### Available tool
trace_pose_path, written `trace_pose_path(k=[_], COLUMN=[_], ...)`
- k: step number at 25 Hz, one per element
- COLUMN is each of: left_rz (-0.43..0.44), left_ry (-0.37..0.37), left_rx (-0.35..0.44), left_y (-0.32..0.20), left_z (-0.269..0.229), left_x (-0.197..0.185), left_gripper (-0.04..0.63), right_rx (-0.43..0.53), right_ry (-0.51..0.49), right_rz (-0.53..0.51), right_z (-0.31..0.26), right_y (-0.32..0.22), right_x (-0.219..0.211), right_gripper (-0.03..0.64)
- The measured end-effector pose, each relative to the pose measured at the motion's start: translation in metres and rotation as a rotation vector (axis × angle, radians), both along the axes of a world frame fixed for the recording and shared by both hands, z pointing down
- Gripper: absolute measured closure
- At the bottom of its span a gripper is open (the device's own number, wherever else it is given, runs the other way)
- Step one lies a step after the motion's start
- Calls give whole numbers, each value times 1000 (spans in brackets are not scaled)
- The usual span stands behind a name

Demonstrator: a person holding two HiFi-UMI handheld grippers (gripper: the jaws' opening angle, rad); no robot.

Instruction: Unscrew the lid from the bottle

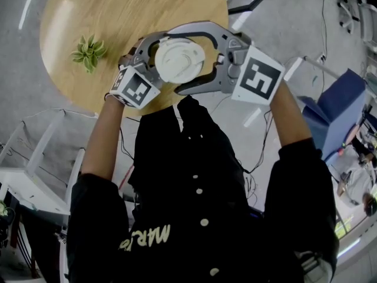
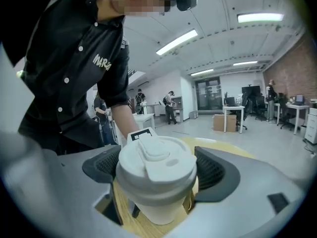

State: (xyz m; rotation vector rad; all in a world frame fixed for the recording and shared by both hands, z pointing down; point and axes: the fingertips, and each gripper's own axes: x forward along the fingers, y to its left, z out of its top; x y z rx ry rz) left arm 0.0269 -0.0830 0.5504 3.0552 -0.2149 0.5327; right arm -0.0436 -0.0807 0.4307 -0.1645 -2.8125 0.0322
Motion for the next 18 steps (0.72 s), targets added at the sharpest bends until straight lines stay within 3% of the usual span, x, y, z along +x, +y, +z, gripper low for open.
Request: trace_pose_path(k=[7,11,18], left_rz=[5,13,-3], left_ry=[4,-1,9], left_rx=[3,10,-3], left_y=[0,1,-2], left_z=[-2,0,-1], left_x=[2,-1,1], left_gripper=[221,221,221], right_rx=[2,29,-18], right_ry=[1,-11,-27], right_rz=[91,81,38], right_z=[-2,-3,-1], right_y=[-2,0,-2], right_x=[2,-2,2], right_gripper=[150,152,152])
